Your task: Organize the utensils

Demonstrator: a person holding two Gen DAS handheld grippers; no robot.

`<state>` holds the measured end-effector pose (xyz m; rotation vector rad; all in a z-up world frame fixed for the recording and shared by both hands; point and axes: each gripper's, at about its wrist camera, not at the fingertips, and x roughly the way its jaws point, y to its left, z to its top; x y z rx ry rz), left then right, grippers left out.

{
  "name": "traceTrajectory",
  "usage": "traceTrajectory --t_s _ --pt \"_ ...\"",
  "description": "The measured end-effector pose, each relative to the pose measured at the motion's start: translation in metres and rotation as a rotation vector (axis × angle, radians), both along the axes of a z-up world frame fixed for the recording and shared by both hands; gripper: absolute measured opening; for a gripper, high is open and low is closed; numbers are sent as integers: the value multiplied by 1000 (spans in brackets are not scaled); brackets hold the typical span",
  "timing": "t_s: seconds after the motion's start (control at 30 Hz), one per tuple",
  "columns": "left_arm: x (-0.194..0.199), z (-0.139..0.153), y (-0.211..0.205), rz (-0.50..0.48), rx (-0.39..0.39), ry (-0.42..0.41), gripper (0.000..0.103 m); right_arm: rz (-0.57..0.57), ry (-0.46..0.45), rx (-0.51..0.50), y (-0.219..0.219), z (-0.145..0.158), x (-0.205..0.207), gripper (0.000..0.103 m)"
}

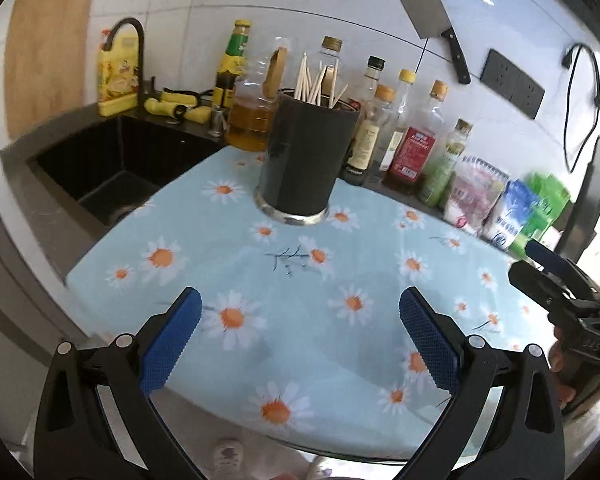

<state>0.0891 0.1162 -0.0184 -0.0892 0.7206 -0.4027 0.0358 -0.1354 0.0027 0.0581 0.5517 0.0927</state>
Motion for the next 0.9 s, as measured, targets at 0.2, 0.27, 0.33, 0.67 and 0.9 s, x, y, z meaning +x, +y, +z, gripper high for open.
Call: traceTrajectory --t_s 0.2,0.27,0.33,0.67,0.9 --pt "-35 1 -8 55 20 -9 97 1 28 -16 -5 -9 -28 95" --pt "-45 4 -13 75 36 -21 97 29 33 -16 -6 -9 -39 95" --pt "-57 5 -20 86 54 -35 97 35 19 -12 -9 -9 -49 95" --pt "-99 9 -53 111 73 -51 97 40 49 21 -40 -15 -84 95" --pt "-114 7 -71 102 58 -26 97 97 37 19 -50 -14 -99 95"
